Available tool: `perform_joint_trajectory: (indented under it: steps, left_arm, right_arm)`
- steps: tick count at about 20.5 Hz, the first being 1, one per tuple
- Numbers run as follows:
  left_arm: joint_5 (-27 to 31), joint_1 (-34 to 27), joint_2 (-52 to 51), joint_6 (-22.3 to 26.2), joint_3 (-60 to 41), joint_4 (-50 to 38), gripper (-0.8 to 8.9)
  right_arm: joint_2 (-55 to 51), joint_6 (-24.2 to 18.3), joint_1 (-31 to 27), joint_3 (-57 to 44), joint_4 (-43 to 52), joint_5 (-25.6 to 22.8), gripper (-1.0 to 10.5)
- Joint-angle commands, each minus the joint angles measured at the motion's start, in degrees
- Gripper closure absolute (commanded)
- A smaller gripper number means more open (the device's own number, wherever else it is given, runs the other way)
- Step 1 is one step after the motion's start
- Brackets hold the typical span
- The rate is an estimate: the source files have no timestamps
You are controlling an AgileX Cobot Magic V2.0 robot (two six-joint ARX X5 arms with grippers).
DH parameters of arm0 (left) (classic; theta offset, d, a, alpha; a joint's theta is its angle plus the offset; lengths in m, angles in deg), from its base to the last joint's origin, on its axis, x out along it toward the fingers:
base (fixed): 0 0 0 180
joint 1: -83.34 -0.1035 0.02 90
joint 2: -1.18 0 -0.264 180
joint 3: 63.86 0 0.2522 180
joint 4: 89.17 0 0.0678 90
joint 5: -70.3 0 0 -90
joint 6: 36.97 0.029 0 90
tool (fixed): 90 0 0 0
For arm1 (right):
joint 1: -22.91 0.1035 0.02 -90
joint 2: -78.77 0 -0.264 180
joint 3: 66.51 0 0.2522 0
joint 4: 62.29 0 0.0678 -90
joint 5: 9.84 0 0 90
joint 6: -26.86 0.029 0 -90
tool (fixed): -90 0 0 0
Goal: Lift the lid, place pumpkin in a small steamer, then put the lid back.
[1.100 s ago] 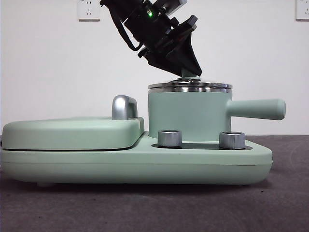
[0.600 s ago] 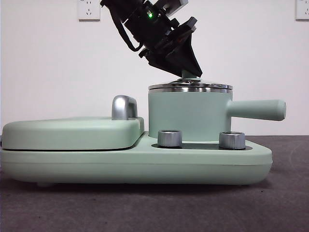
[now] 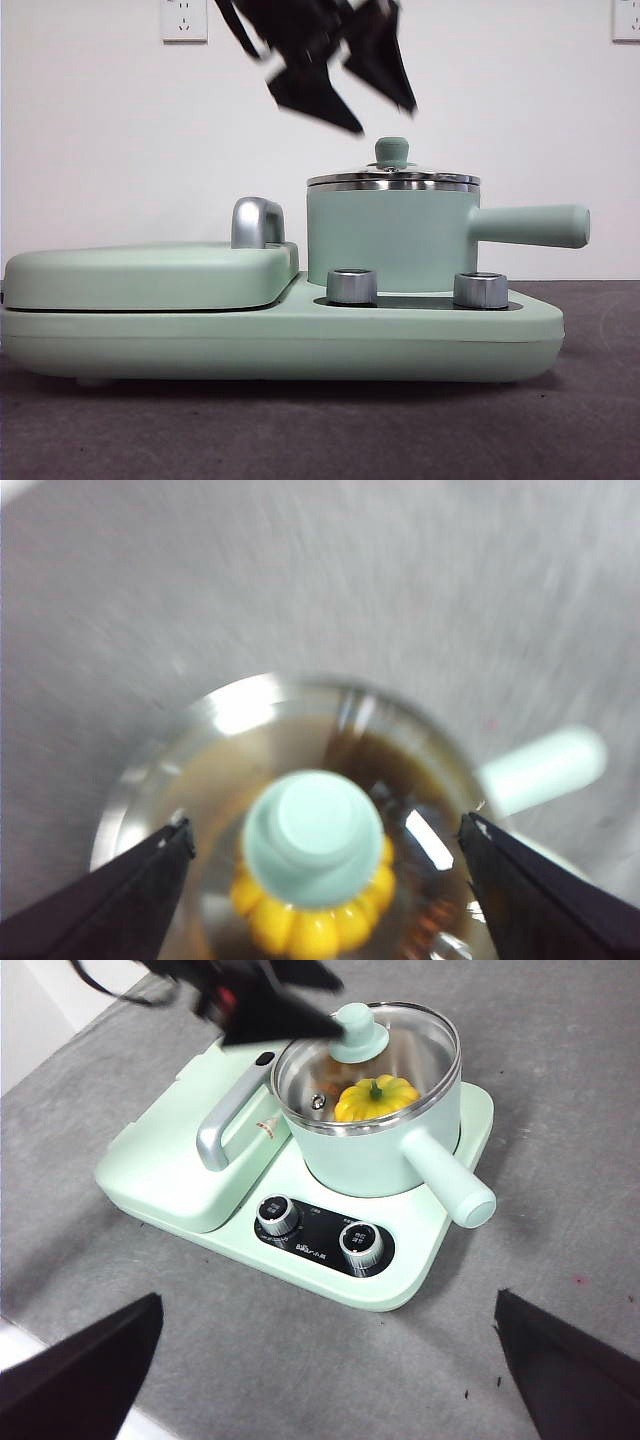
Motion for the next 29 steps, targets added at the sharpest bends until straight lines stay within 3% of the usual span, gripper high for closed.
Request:
perform_joint_trajectory:
  steps: [1,6,12,19,29]
  left_arm:
    - [-0.22,0.07,-5.64,-1.99,2.29,4.96,3.77]
    - [-0.22,-0.42,-17.75,-6.21,2.27,22.21,3.77]
    - [-0.22,-3.96,-29.44,-7.48,1.77,38.93,3.81]
    - [-0.22,-5.81,-43.54,-13.25,-9.81,35.93,3.81]
    - [0.85,-5.81,-65.68,-19.21,-36.09,24.74,3.85]
  right_arm:
    - [0.13,0.59,0.57,0.35,0.57,0.42,3.9]
    - [0.15,0.0,0.57,0.35,1.18,1.97,3.9]
    - [0.22,-2.95,0.57,0.35,2.54,9.94,3.9]
    - [0.22,-4.66,0.57,0.35,2.56,13.79,3.9]
    - [0.22,-5.92,0.57,0.35,4.33,13.77,3.9]
